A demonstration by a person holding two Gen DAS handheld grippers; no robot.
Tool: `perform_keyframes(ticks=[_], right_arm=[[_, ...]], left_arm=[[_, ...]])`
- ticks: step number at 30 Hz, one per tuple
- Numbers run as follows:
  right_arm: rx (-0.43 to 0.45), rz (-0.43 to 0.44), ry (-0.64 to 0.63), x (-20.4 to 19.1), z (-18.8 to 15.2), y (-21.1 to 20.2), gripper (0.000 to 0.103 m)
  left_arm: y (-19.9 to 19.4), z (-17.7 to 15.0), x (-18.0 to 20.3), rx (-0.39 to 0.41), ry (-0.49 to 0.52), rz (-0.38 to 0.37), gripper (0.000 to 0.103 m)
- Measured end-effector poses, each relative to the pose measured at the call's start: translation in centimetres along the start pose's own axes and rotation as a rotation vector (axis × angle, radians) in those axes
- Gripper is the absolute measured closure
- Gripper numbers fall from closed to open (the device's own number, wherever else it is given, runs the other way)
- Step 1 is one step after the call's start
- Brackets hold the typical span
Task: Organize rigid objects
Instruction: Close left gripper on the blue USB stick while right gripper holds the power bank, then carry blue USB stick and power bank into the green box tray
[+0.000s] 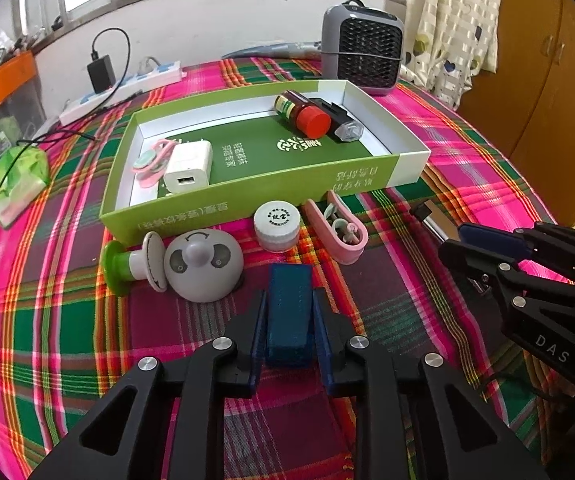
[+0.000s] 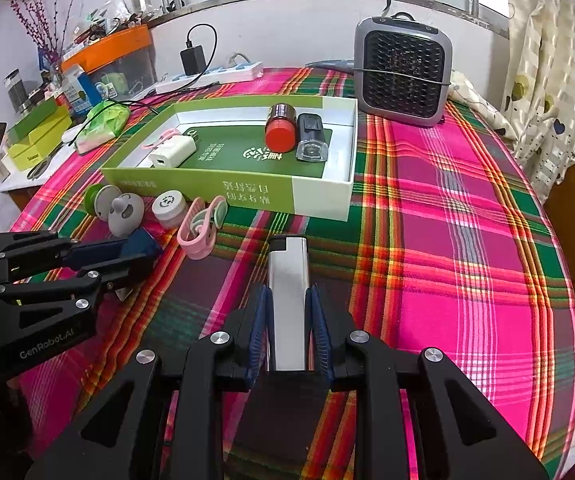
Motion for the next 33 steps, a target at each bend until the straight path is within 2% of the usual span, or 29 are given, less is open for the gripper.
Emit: perform_keyframes(ticks=[22,33], right_arm=[[0.025,0.007,-0.015,-0.6,0.3,-1.0,0.078],[0.069,0.018,-0.029,-1.5,2.3,-2.0,0.078]], left_arm=[[-1.7,0.3,-0.5,0.037,-0.026,0.003,0.082],[-2.9,2.4,-1.9,0.090,-0.049,0.014,0.082]])
Point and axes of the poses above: each gripper's, at about its wrist camera, not at the fingertips, and y roughly the way its jaws point, x to its right, z to its top, the point moved 3 cm from there along y, roughly the way its jaws point, and after that the axes turned 12 degrees about y, right-handed, at the moved point
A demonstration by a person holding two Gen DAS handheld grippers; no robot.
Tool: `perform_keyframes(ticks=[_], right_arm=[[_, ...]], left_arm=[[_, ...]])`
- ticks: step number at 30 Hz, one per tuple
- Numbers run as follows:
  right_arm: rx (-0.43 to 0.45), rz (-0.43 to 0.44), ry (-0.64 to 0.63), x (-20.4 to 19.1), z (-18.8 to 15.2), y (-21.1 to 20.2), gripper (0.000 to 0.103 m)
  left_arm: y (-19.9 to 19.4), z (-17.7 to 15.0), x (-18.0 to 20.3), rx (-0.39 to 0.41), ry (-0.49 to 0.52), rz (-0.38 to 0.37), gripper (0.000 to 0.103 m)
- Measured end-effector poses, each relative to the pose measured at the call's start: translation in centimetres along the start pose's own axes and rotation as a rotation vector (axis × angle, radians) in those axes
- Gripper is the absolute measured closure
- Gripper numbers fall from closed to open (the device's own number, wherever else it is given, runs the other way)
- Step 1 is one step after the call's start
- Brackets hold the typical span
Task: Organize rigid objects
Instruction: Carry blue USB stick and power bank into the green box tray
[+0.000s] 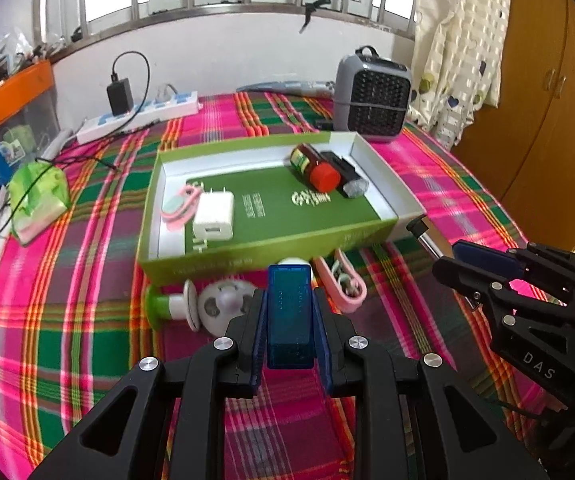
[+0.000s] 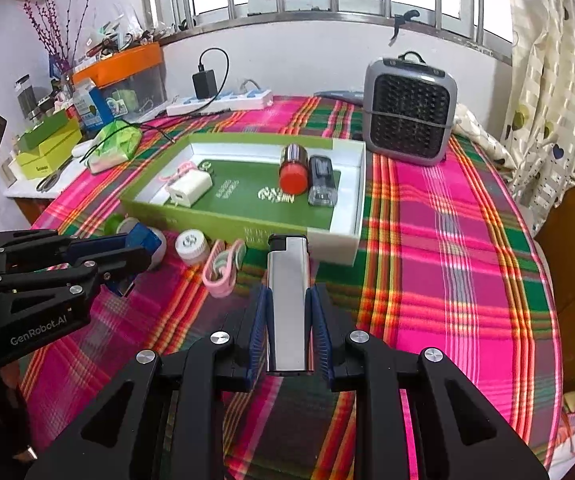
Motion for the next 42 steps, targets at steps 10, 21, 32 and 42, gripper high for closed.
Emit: perform_keyframes(ticks=[10,21,32,42], right_arm=[[0.009,0.012,-0.009,-0.5,2.6,1.1,0.078],[-0.021,0.027,-0.029,-0.7,5.1,3.4,0.078],[-0.101,0.050,-0.079,-0.8,6.5,6.7,0.078],[-0.153,0.068,-0.106,-0.8,7.1,8.7,0.078]], left_arm=[[0.8,2.6,-1.3,0.026,-0.021,0.002,0.082],[3.5,5.1,-2.6,0.019,-0.033,-0.020,0.082],[6.7,6.5,-3.2,-0.021,-0.021,-0.019,0.082],[8.5,6.6,-3.1,-0.052,-0.015,-0.020,0.082]])
Point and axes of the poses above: each gripper's, at about its wrist camera, not at the fingertips, and y roughly the way its jaws point, x to its right, z to its top, the point moved 3 cm from there along y, roughly the way its jaws point, and after that the axes turned 12 degrees about y, right-handed, at the moved point
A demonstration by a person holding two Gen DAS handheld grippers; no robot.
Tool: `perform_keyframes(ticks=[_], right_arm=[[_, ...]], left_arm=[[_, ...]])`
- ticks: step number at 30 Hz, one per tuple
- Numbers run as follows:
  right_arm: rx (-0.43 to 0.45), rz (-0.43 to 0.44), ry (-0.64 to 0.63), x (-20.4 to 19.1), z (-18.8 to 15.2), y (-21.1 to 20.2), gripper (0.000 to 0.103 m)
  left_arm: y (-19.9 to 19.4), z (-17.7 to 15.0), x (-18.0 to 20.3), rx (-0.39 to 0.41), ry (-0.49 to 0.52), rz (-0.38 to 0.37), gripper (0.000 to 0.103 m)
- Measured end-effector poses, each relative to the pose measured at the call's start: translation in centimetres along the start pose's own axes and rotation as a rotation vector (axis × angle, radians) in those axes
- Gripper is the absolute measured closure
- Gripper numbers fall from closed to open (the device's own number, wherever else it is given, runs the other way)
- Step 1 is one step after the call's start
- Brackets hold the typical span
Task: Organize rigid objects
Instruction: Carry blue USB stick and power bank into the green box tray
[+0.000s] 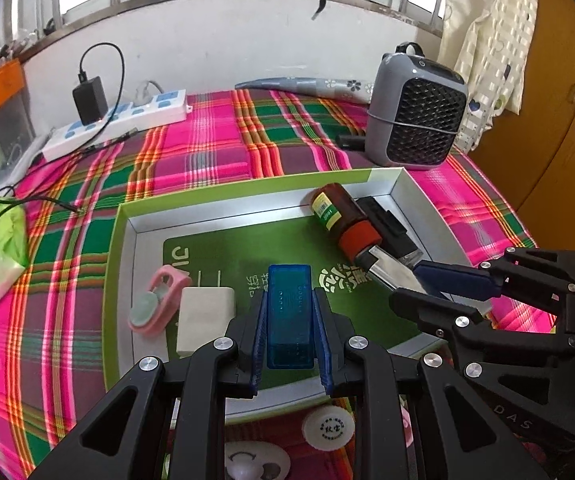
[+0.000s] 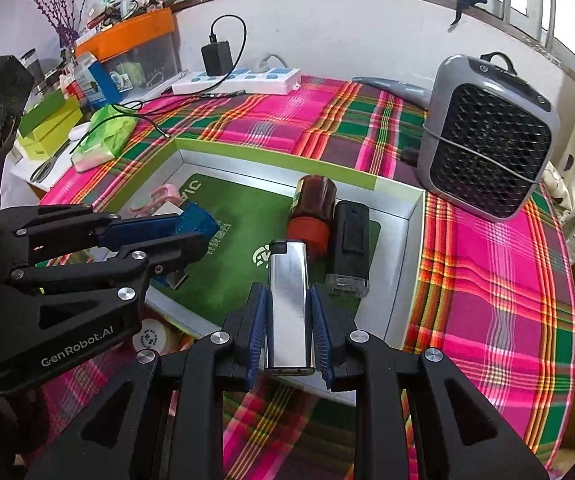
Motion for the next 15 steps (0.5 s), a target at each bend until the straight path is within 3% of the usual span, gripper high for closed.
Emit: perform_keyframes(ticks=[15], right_arm=[[-0.044,-0.015,-0.018,0.6,0.0,2.1,0.078]], left_arm=[[1.9,0.0,0.4,-0.044,0.017,-0.002,0.082]])
Point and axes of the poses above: each gripper's, at about its wrist camera, not at the fingertips, and y roughly the way its jaws point, x to its right, z to its top, the point moved 3 cm from there along y, roughly the way its jaws point, and after that the axes turned 12 degrees about y, right-handed, at the moved point
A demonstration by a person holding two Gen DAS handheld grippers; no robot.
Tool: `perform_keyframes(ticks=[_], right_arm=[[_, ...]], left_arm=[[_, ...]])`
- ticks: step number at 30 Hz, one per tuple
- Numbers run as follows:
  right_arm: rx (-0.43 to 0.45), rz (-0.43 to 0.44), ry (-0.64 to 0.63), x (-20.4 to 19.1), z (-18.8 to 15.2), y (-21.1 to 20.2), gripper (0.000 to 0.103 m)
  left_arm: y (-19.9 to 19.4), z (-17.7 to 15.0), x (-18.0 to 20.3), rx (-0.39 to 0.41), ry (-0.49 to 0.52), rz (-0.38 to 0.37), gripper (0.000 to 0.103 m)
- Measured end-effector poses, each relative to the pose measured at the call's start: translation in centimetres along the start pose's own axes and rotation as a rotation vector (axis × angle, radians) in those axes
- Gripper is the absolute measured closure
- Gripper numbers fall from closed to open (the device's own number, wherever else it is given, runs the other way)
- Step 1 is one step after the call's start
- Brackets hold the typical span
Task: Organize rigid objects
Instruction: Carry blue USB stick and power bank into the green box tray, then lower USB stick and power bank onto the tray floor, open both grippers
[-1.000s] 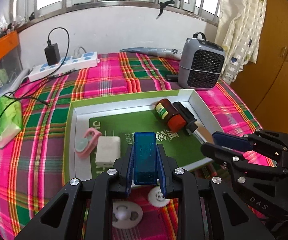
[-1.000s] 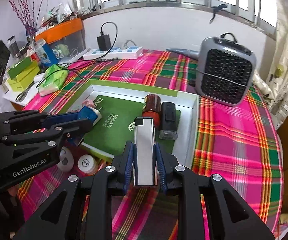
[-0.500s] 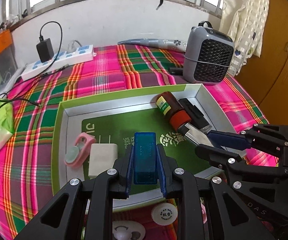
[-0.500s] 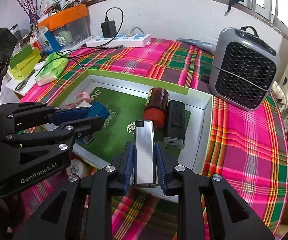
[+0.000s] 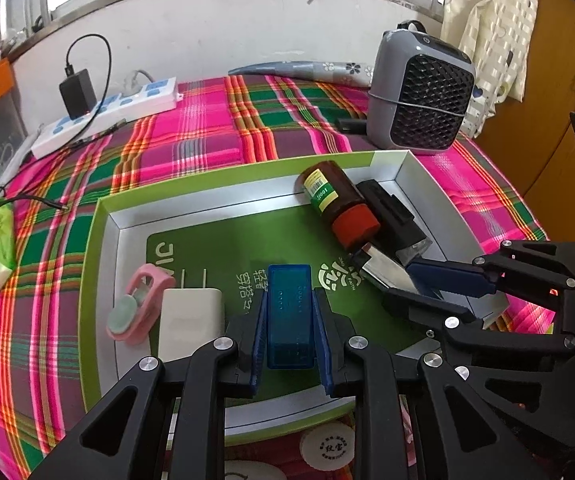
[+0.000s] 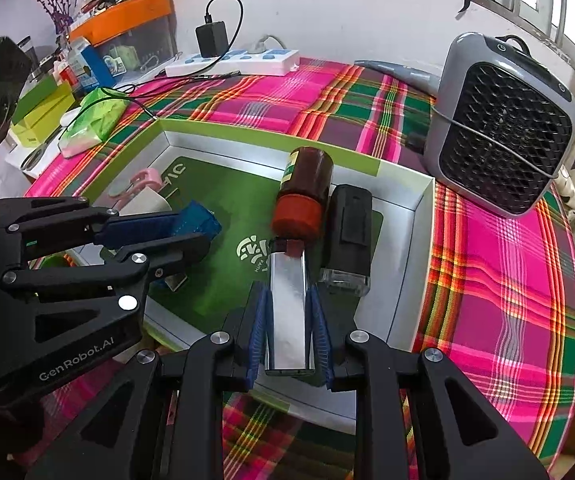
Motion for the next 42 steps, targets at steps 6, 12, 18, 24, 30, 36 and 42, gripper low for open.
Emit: perform_keyframes(ticks=[6,12,18,24,30,36,42], right_arm=[[-0.005,0.007,0.000,0.0,0.0,0.1,0.078],[-0.009,0.010,0.005,0.0,0.0,0.2,0.078],[-0.015,0.016,0.011,0.1,0.1,0.3,0.078],[-0.015,0.020,0.026,0.2,0.0,0.3,0.078],[-0.010,0.022,0.038,0.4,-0.1,0.1,0.078],[-0.007,0.023,0.047,0.4,-0.3,-0.1,0.078],[0.001,0.020,0.051,0.3,-0.4,-0.5,0.069]], left_arm=[[0.5,-0.2,0.0,-0.013,-0.002,0.002,0.082],[0.7,-0.2,0.1,-0.018,0.001,0.003,0.082],[0.7,-0.2,0.1,-0.022,0.005,0.005,0.081],[0.7,-0.3,0.0,-0.026,0.005,0.012,0.074],[0.6,-0.4,0.0,-0.035,0.006,0.017,0.070],[0.3,-0.6,0.1,-0.038,0.000,0.016,0.065],[-0.6,-0.7,0.1,-0.022,-0.010,0.025,0.063]])
Point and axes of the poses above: each gripper's, at about its wrist camera, not at the fingertips, and y roughly the way its jaws point, x to its right, z to its top, the point moved 3 cm from there along y, roughly the way its jaws point, and after that the axes turned 12 degrees about y, right-handed, at the moved point
